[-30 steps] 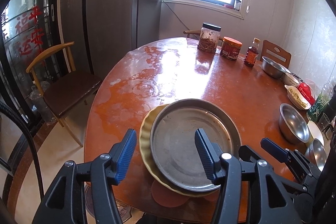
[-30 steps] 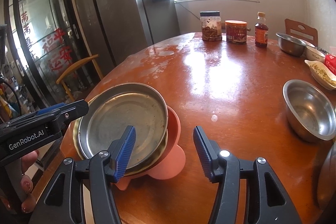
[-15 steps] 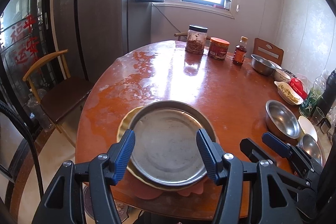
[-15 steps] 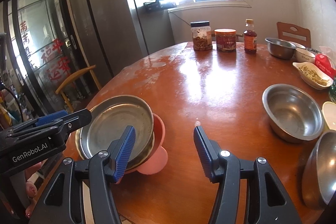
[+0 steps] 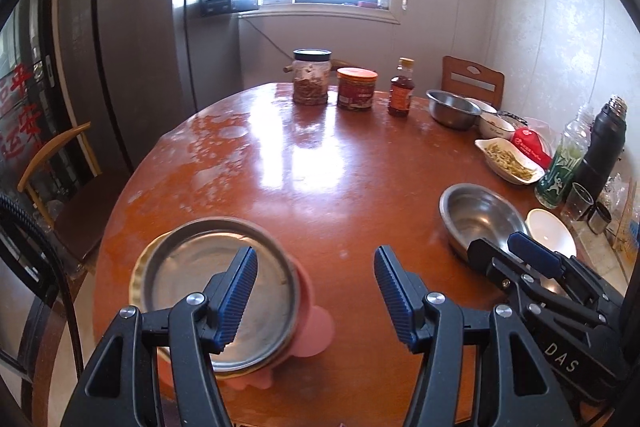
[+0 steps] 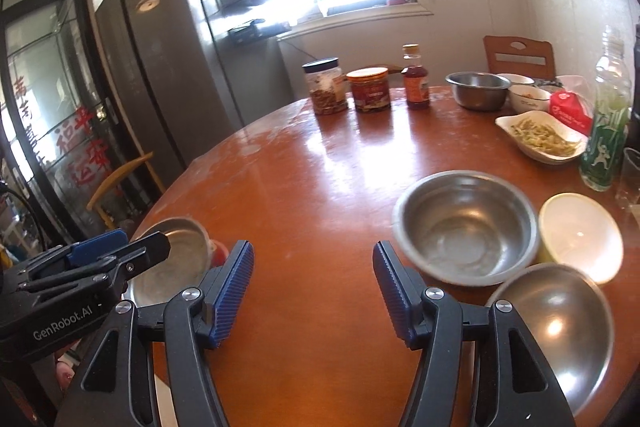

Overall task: Organize plates and bowls
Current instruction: 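Move both tools away from the stack toward the large steel bowl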

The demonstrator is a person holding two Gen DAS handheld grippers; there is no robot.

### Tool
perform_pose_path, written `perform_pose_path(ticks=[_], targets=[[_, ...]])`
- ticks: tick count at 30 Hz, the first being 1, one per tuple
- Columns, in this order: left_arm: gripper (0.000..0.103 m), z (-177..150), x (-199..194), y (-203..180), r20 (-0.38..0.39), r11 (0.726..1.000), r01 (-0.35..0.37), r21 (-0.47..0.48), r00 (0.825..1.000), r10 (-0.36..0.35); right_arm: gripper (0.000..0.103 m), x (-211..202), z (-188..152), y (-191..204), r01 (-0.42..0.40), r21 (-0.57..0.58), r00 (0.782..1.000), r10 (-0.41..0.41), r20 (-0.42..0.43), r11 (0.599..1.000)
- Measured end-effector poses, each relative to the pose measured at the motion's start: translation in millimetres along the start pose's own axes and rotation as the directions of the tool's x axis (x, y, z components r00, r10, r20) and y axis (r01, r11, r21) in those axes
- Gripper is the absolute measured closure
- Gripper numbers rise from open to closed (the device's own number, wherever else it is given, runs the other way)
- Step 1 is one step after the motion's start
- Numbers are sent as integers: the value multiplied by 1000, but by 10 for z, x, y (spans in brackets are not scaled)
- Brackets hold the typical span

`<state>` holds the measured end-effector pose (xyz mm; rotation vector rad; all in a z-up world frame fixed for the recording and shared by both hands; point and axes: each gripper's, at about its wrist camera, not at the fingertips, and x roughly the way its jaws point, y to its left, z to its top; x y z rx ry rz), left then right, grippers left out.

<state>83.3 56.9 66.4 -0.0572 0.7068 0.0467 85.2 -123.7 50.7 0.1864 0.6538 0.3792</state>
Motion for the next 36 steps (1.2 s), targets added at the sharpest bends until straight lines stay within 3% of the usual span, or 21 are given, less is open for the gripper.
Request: perform_pose_path(ticks=[10,17,20,36], targets=[[42,228,241,-681,-40,996,77,54,996,-75,33,-192,289,-678,38,36,999,-37,-37,999],[42,302,432,-873,-85,992,106,62,991,-100,33,-167,488,-984,71,13,996,-70,-62,997],[42,331,520,-936,-108,991,121,64,988,-114,33,-100,562,-1068,97,-8,993,-97,-73,995],[42,358,1036,-1165,-247,977,209,48,950,-191,33,604,751,-1431,75,-59,967,-87,-241,995]])
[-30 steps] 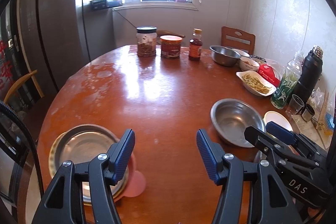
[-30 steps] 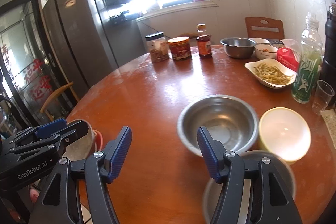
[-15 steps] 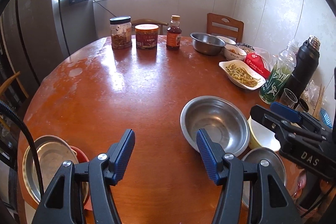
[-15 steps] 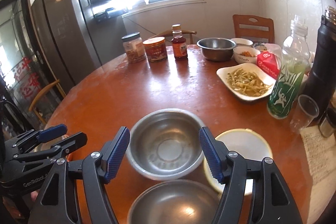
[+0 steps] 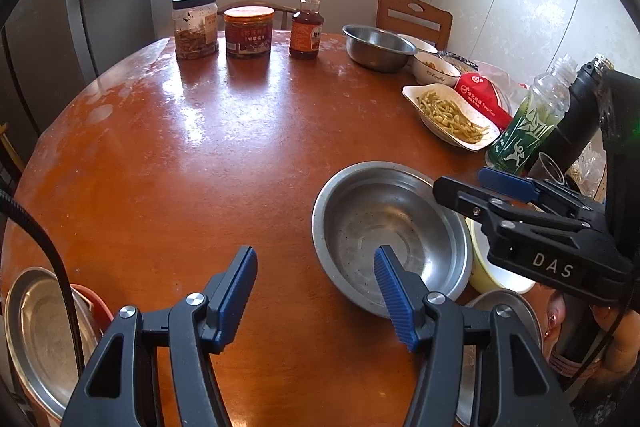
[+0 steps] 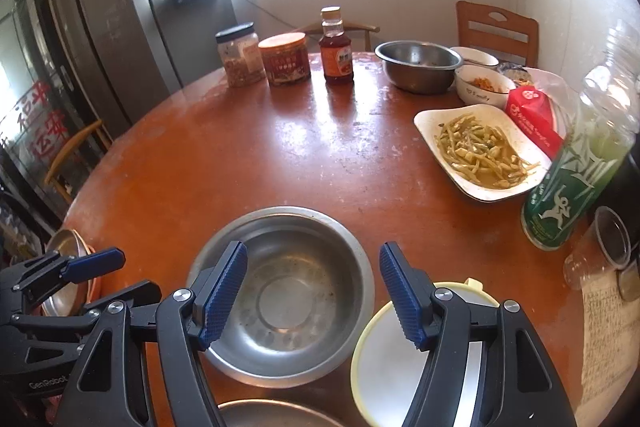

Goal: Organize plates and bowls

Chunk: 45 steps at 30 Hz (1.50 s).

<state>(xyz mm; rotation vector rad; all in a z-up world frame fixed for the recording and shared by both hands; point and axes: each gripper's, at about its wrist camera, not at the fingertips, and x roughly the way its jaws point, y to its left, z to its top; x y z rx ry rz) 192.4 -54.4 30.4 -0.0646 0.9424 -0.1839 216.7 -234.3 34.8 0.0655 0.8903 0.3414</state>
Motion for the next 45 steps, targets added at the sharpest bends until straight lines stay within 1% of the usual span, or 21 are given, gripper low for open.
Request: perform_pose_path(ticks=[2,4,9,13,18,21,25,28,30,31,32,33,34,35,36,37,39,45], targets=[[42,11,53,5,-11,1000,5,1,1000,-5,33,77,10,-17,-11,-9,1000,11,-20,1000],[42,13,106,5,-23,1000,12,6,1000,-12,33,141,18,-24,8,-25,999,-9,-32,1000],[42,10,220,-11,-60,999,32,5,998,-32,33,261,29,-51,13,-42,998,-16,-58,999],[42,-12,304,-25,-100,997,80,-17,992,-81,37,348,38,-60,5,-39,995,-9,-94,999],[42,-21,372,-86,-124,997,74,-10,989,-75,41,442,45,-63,9,-40,990,-15,-141,999],[42,-44,437,-118,-147,997,71,-8,987,-71,44,475,43,-59,32,-53,987,-40,-156,998],[42,-89,508,-129,-170,997,78,-20,982,-80,52,504,45,-58,69,-79,983,-81,-165,994],[42,-110,508,-140,-168,996,82,-23,982,-85,53,553,43,-91,111,-82,974,-125,-190,990],[42,-116,503,-146,-163,996,89,-27,982,-92,55,579,40,-108,89,-68,974,-101,-205,994],[42,-121,508,-158,-164,996,91,-25,982,-94,58,588,38,-111,80,-63,974,-92,-208,995],[44,-128,519,-173,-170,995,92,-22,981,-95,61,589,33,-104,89,-68,973,-101,-208,994],[49,-137,527,-176,-173,995,95,-22,980,-97,63,591,34,-92,98,-79,972,-113,-206,992],[52,-141,540,-184,-176,995,100,-23,979,-102,68,590,34,-89,93,-80,973,-108,-205,992],[55,-154,552,-190,-174,996,85,-18,981,-87,70,590,34,-90,84,-72,974,-97,-204,994],[61,-160,556,-189,-175,997,78,-15,981,-79,71,588,34,-92,83,-66,975,-95,-202,994],[63,-164,553,-181,-173,997,79,-15,982,-80,70,585,36,-94,88,-66,975,-100,-198,994],[64,-154,528,-138,-169,994,103,-36,980,-108,70,571,39,-95,97,-66,976,-108,-189,993],[64,-66,331,42,-104,993,89,-73,990,-96,71,498,49,-26,37,-37,984,-43,-173,999]])
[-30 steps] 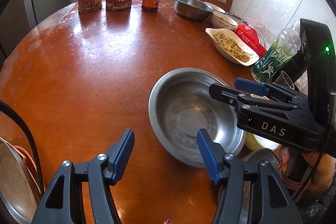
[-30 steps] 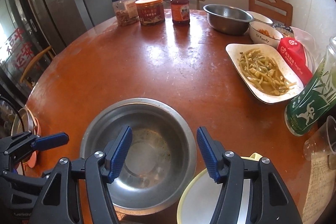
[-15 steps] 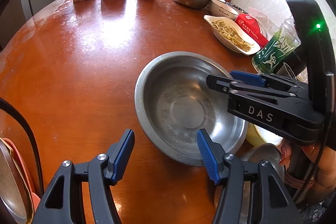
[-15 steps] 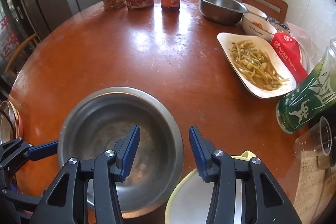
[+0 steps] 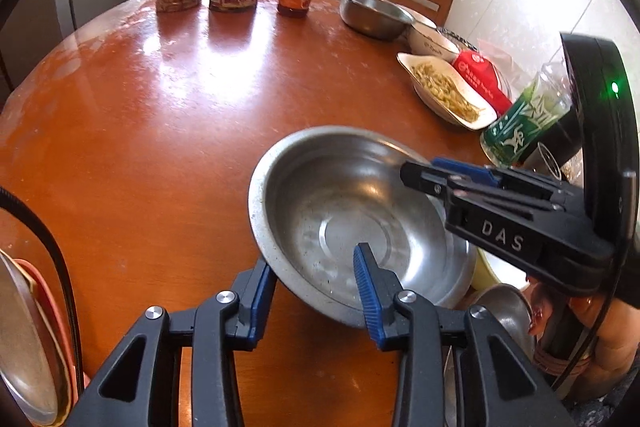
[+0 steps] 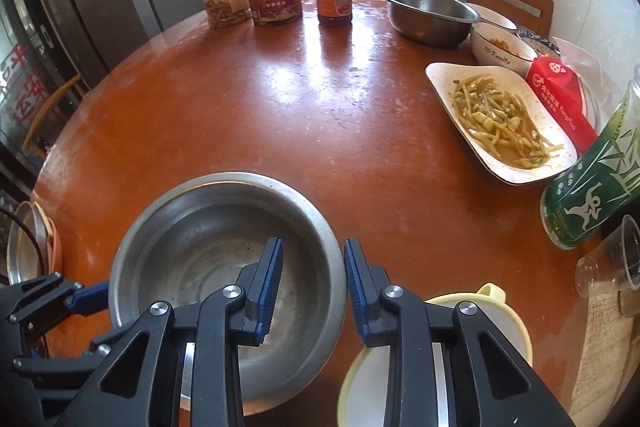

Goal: Organize plates and bowls

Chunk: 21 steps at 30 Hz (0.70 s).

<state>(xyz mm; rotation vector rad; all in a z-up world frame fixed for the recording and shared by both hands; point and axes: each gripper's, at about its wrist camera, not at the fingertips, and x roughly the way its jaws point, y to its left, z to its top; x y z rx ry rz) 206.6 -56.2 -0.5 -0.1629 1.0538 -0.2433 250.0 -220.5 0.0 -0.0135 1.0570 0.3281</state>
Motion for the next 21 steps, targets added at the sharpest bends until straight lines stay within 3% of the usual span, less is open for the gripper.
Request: perform_pose_path(ticks=[21], targets=[[64,-183,-780,425,157,996,-67,-63,985,76,70,-516,-65,704,-98,-61,988,104,110,993]])
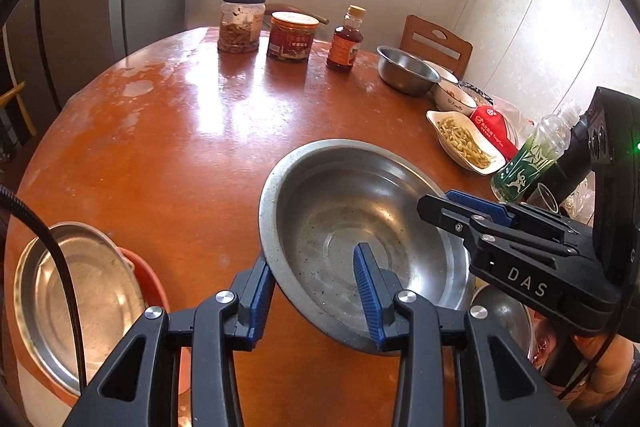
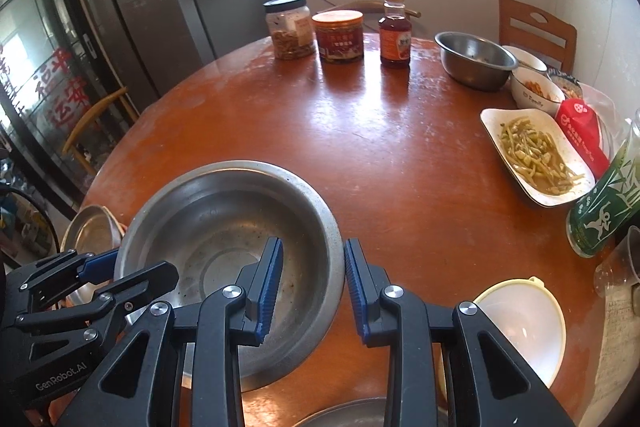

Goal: Organize plates and bowls

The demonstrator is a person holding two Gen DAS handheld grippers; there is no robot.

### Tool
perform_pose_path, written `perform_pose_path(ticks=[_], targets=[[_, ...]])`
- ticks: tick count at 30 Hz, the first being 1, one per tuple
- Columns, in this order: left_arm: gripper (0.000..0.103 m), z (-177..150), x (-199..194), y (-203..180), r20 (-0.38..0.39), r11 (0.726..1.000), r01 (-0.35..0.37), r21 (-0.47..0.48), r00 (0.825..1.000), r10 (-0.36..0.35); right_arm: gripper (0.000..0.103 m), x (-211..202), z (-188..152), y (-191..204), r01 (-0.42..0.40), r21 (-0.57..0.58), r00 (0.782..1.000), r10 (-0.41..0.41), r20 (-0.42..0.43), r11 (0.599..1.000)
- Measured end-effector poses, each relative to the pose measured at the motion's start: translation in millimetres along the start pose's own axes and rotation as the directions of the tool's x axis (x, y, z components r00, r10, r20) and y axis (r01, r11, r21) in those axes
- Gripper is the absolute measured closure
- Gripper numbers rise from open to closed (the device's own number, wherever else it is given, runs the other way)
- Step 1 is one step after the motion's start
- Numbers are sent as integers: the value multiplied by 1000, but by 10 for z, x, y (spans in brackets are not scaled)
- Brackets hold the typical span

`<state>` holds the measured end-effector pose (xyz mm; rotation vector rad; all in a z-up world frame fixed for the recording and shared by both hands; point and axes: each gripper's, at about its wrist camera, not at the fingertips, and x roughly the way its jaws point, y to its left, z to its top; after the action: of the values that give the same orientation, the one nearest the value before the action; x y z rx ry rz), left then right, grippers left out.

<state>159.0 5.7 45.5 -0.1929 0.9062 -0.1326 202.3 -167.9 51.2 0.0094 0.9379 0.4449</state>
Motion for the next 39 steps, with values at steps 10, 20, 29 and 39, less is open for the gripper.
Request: perform_pose_path(ticks=[10,20,29,39], targets=[[64,-226,-252,175,19,1000,-26,7,999,26,70,-117,-159,337,-11,-28,1000,12,23,1000],[63,-511,-349,248,15,999,-31,22,999,31,70,-195,-414,521,-10,-31,999,11,50,999],[63,-812,-344,256,6,999,-30,45,1000,30,70,-229,-688,582,2,-21,998,-1,63,1000],[63,-1086,-315,204,-14,996,-36,83,999,37,69,-296,-990,634,24,-37,997,-21,72,999]])
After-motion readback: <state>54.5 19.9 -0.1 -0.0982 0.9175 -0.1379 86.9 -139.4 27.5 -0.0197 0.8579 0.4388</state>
